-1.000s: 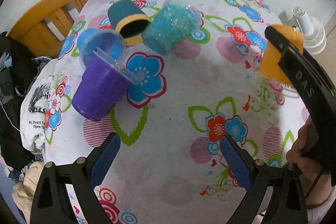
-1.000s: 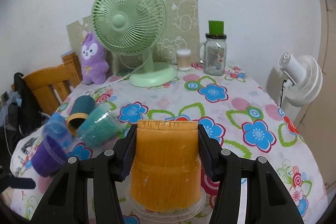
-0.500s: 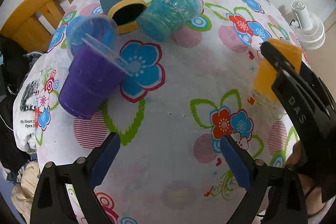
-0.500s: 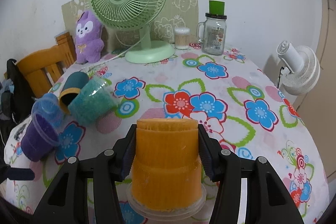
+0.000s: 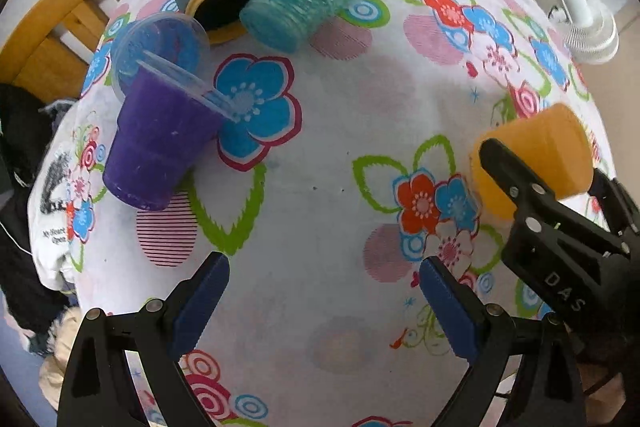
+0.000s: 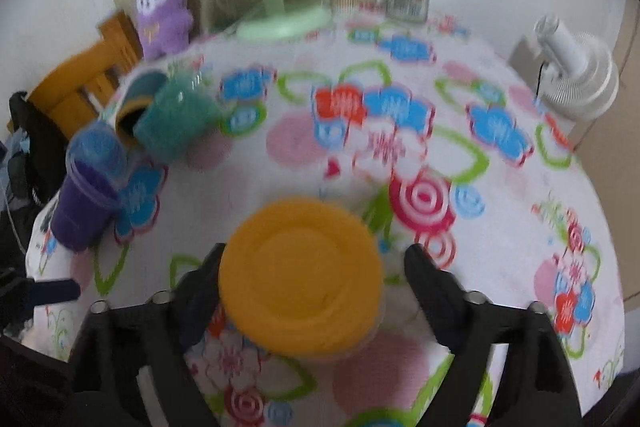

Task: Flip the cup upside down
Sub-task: 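Turn the orange cup rim-down and set it on the table, open the right gripper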

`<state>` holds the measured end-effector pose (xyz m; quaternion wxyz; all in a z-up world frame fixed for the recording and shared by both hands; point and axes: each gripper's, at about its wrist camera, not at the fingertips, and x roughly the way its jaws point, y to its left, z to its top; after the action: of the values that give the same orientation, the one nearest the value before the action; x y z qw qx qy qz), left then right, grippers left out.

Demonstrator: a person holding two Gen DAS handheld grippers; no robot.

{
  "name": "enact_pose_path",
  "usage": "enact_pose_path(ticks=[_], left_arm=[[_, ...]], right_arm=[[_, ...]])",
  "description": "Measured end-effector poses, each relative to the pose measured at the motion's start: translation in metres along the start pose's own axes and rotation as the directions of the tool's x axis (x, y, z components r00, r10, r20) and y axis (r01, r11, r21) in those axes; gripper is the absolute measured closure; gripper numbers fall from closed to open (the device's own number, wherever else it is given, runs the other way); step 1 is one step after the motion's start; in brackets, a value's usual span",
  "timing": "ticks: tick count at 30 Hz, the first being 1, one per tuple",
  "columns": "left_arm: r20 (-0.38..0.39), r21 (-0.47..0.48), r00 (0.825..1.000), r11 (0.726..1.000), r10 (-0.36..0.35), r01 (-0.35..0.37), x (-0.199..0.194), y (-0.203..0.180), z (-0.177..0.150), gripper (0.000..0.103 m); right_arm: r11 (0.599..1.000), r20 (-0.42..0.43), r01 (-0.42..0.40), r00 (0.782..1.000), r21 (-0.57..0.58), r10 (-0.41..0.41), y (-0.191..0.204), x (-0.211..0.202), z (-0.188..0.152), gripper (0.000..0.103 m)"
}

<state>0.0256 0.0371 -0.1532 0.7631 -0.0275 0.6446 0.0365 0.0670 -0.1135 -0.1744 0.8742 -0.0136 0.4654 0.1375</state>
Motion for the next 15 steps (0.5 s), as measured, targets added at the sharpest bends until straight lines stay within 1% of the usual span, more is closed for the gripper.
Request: enact_pose_path(ticks=[4,9,15], left_arm=[[-0.022,0.002,0.999,1.0,0.023,-0.023,0.001,-0.002,-0.003,0.006],[-0.054,-0.004,0.998,0.999,0.035,-0.035,0.007,-0.003,-0.006,0.006],[-0.092,-0.019,0.995,0.999,0.039,-0.041,0.016,-0.003,-0.009,0.006]], right_arm=[[0.999,-0.053,0.034,0.998,-0.031,-0.036,0.001,-0.003,-0.008,0.012],[0.999,-0.122,0.033,0.992,-0.017,-0.035,-0.006,-0.004,-0.015,0.012],[0.999,-0.188,0.041,0.981,-0.033,-0.046,-0.012,-0.002,-0.022,0.012]])
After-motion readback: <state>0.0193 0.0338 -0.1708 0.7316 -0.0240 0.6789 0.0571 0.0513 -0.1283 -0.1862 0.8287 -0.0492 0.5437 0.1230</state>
